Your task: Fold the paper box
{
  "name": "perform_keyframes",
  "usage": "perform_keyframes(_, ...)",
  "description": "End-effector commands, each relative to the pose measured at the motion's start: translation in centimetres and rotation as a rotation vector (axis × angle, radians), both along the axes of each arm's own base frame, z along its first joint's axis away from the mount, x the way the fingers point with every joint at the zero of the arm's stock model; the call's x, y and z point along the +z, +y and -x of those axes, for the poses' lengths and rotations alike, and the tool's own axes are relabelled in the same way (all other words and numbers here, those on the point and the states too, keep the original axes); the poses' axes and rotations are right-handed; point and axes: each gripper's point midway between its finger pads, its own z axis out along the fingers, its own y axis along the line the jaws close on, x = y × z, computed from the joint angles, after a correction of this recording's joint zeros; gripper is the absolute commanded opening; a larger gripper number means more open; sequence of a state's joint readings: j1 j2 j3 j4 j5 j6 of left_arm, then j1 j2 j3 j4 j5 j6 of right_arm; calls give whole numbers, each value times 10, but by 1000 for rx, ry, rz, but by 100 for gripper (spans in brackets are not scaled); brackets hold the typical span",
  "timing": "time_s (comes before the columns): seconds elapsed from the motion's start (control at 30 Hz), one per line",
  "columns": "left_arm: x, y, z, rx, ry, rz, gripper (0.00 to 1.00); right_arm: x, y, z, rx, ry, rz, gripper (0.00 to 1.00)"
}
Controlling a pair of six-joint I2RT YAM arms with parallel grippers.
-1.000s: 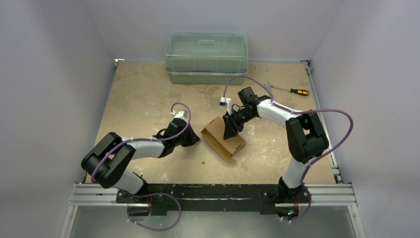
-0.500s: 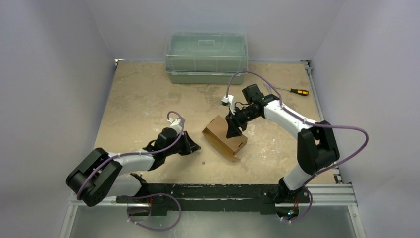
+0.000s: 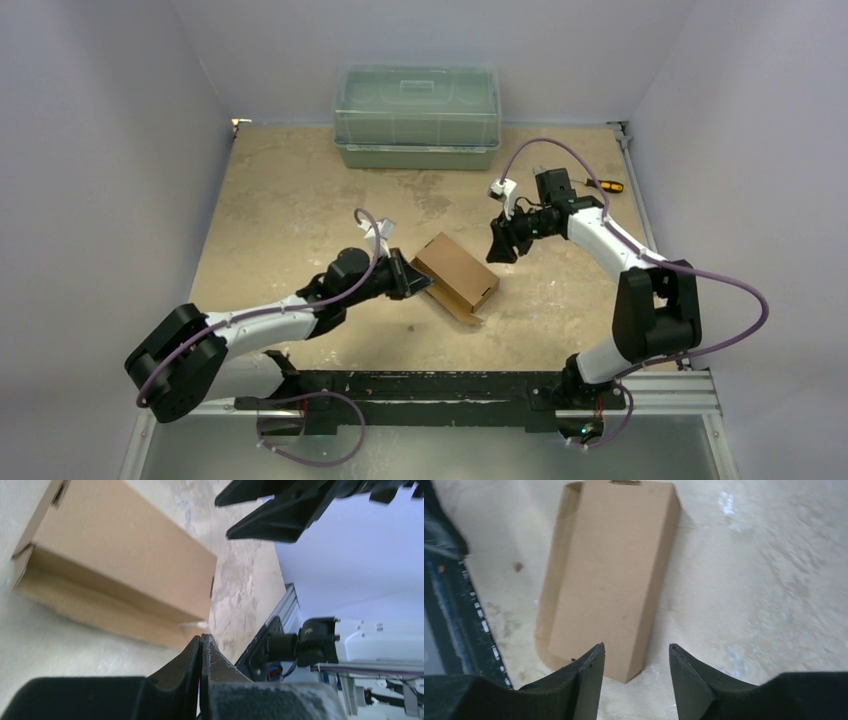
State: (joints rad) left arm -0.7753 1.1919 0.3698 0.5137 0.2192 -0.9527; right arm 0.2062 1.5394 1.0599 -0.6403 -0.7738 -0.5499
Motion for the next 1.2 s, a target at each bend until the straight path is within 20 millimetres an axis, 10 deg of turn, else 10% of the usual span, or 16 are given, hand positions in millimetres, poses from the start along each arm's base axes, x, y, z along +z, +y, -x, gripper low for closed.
perform_keyframes(0.0,6,-18,-26,91,39,-38,0,3,-16,-39,-187,-142,66,48)
perform_keyframes(0.33,-35,-30,-46,218,131,-338,0,-22,-40,-55,-313,-116,187,21)
perform_keyframes(1.17,-33,-44,-55,225,124,-422,0,-54,-26,-40,-217,-26,252,15)
